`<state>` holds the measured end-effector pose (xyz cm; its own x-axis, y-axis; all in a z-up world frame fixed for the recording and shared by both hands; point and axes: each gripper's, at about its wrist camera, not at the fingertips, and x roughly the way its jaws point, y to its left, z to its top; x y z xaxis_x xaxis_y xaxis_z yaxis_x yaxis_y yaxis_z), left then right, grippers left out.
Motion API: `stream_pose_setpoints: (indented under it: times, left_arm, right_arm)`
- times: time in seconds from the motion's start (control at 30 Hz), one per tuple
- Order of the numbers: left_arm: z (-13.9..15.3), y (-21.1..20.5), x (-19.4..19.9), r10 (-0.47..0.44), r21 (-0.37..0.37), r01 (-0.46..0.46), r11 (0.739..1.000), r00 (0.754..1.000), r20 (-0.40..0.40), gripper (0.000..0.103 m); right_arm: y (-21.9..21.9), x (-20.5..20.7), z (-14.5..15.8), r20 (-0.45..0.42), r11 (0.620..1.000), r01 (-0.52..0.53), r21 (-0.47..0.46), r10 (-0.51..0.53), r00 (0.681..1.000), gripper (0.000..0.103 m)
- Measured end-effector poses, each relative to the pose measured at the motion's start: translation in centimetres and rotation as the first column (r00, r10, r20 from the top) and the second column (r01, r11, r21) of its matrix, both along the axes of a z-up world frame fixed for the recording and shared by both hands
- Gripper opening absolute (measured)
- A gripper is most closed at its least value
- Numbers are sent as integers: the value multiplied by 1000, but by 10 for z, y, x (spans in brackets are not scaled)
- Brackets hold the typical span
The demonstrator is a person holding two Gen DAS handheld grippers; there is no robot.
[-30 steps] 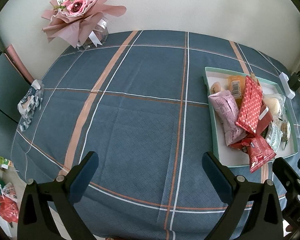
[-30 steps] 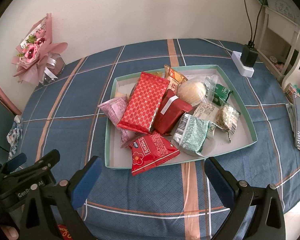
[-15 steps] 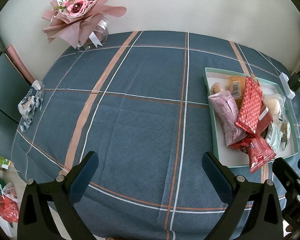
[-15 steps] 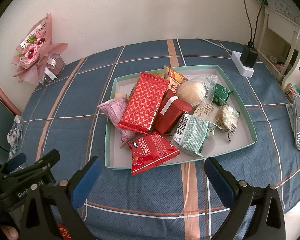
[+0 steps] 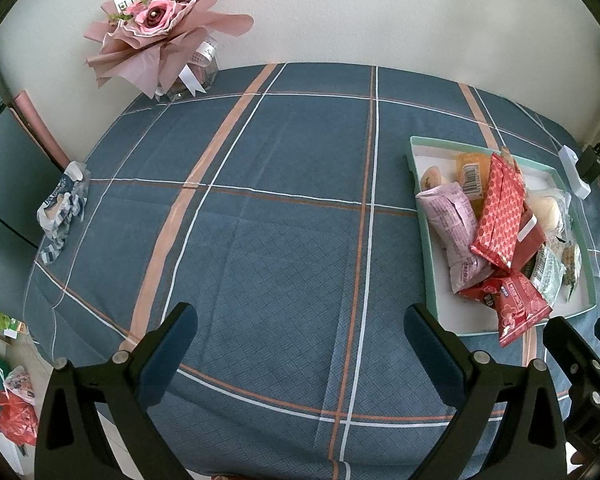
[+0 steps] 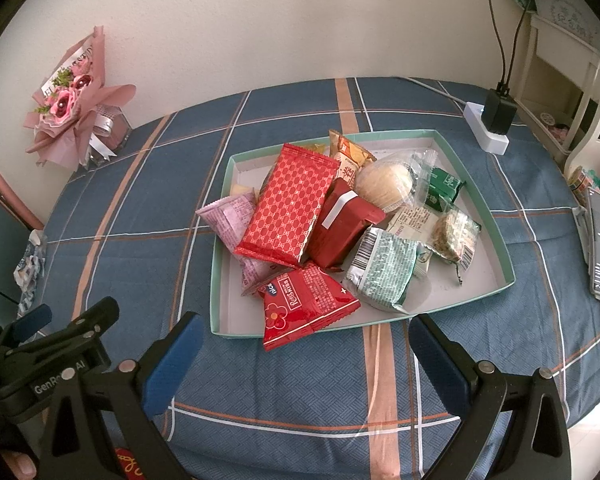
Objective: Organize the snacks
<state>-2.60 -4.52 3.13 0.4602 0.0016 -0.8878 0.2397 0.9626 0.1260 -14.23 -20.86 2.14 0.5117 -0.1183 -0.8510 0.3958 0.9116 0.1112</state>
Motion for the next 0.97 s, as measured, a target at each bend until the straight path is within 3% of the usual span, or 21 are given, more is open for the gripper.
stream_pose_setpoints:
  times: [0.97]
  left_arm:
    - [3,-7,-4,44,13,-44,999,998,37,103]
  right_arm:
    - [-6,-2,-3,-3,1000,9,6,-9,1000,103]
